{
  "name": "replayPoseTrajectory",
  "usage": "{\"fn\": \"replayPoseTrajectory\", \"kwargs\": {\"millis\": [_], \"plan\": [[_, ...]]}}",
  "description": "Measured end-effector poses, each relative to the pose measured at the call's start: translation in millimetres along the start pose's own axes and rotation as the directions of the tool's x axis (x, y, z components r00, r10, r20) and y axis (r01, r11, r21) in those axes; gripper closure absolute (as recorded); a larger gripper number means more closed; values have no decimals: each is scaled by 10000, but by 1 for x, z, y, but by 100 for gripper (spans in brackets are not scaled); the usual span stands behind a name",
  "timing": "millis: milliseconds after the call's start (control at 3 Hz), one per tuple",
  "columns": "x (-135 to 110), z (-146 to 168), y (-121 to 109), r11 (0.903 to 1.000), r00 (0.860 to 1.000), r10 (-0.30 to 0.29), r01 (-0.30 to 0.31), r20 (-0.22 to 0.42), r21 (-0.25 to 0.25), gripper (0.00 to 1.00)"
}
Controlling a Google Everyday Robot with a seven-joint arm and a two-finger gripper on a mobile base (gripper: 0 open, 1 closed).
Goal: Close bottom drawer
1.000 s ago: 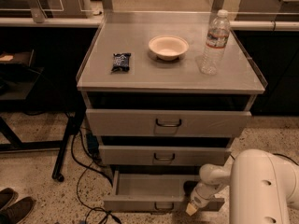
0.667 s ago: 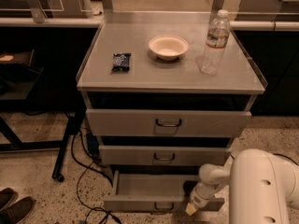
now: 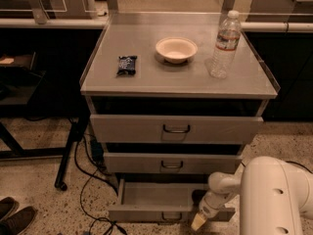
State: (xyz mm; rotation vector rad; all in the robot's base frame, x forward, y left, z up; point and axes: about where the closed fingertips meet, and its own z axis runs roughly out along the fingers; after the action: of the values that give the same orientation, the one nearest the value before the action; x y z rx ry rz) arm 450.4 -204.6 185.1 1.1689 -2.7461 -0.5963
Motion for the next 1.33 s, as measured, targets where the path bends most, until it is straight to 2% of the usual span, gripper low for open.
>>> {"fn": "replayPoseTrajectory", "kwargs": {"millis": [333,667,1000,1333], "plan": [[0,0,0,10000,10000,0,0,0,-1,0],[0,0,0,10000,10000,0,0,0,-1,0],[0,0,0,10000,10000,0,0,-1,-2,14],[0,0,0,10000,10000,0,0,-1,-2,44]]}}
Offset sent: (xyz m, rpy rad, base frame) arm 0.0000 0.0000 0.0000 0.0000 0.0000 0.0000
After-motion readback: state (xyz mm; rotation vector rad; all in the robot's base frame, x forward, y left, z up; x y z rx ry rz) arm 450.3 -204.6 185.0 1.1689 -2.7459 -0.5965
